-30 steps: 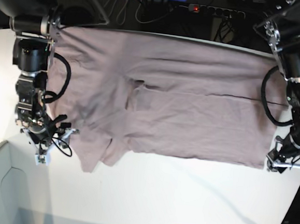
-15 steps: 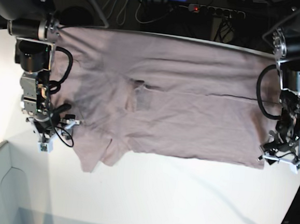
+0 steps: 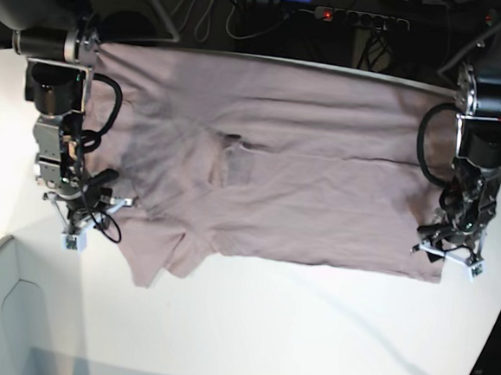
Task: Layout the t-shirt on the table in an organized manner, then fold the t-shirt properly
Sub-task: 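Move both grippers to the shirt's hem corners and grasp them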
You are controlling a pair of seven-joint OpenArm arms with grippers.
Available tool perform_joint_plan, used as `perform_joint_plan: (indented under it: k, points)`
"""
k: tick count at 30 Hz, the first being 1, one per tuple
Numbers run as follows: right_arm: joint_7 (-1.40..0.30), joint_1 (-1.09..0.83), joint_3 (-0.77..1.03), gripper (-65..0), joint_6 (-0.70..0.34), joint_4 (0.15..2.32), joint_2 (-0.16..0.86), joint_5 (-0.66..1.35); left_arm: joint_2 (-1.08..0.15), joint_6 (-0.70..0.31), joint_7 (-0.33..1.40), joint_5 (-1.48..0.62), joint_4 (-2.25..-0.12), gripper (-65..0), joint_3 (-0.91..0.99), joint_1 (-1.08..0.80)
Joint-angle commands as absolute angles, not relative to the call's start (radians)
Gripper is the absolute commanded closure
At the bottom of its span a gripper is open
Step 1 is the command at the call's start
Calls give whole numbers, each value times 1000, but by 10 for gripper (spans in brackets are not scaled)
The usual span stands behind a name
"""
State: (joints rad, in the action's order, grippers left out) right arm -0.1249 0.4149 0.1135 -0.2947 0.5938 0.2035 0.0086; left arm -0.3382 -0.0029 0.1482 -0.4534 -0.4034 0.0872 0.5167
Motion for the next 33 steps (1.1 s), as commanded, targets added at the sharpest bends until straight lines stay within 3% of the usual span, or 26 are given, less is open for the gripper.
perform_joint_plan:
  k: [1,16,19,22,25,28,33]
  points:
    - [-182,415,111,0,-298,591,217,-7,-355,-1,128,-455,-404,-333,88,556]
    - [-182,409,111,0,-298,591,220,-7,-358,-1,85,-453,-332,-325,79,530]
    - [-182,409,111,0,-298,591,220,-7,-355,-1,73,-453,-331,-208,79,519]
    - [-182,409,111,0,-298,591,220,-7,-352,-1,73,-455,-331,0,81,512]
    - [-177,409,111,0,-298,591,220,-7,-351,-1,73,-456,-335,-22,82,512]
    - [-176,410,113,0,-298,598,214,-7,-351,-1,73,-461,-354,0,90,512]
    - [-176,386,116,0,-298,705,203,-5,-352,7,81,-464,-559,0,91,443]
